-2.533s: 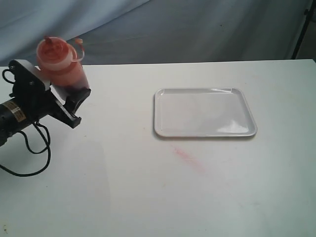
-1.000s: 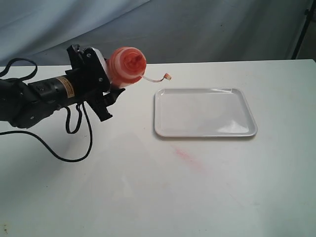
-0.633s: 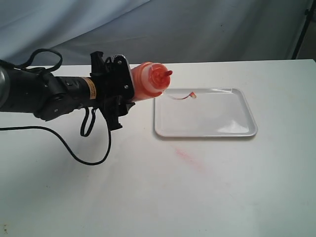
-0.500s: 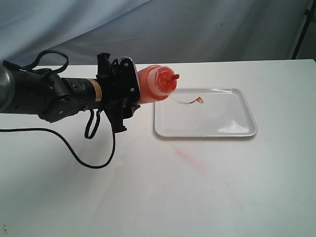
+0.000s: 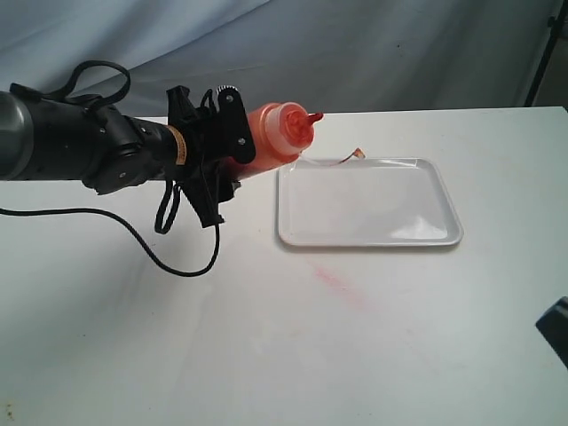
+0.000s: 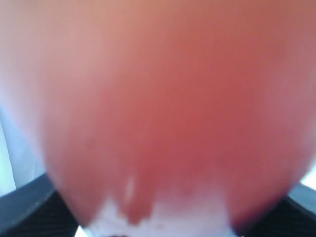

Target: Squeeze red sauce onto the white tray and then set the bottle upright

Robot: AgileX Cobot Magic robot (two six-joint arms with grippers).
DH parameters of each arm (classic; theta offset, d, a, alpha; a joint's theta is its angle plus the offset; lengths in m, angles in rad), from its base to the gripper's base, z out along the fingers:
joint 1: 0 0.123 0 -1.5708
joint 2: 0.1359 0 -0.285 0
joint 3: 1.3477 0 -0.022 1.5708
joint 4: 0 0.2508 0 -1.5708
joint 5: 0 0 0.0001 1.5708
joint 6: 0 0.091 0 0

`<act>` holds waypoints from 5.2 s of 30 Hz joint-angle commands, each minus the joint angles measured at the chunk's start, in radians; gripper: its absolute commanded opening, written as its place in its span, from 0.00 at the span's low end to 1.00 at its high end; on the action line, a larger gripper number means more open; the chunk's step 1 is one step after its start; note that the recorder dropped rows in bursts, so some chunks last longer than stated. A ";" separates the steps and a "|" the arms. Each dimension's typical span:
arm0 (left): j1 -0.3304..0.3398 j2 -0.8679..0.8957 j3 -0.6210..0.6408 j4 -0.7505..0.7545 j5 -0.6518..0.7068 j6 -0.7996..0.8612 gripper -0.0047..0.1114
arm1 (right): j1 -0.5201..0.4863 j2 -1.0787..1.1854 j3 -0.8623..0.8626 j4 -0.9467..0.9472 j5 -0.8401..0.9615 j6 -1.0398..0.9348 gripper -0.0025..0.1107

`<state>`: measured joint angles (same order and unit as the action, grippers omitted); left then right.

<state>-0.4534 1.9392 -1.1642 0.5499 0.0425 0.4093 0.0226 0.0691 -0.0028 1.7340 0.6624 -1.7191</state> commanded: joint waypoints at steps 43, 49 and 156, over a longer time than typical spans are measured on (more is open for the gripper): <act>-0.075 0.261 -0.856 -0.448 0.927 0.473 0.04 | 0.041 1.371 -0.940 0.000 -0.110 -0.424 0.27; -0.082 0.263 -0.889 -0.437 1.002 0.485 0.04 | 0.083 1.491 -0.965 -0.063 -0.098 -0.424 0.64; -0.348 0.283 -0.888 0.192 1.108 0.488 0.04 | 0.186 1.774 -1.082 -0.239 -0.079 -0.424 0.66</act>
<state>-0.8007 2.2467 -2.0397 0.7180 1.1818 0.9073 0.2087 1.8461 -1.0781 1.4683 0.6047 -2.1322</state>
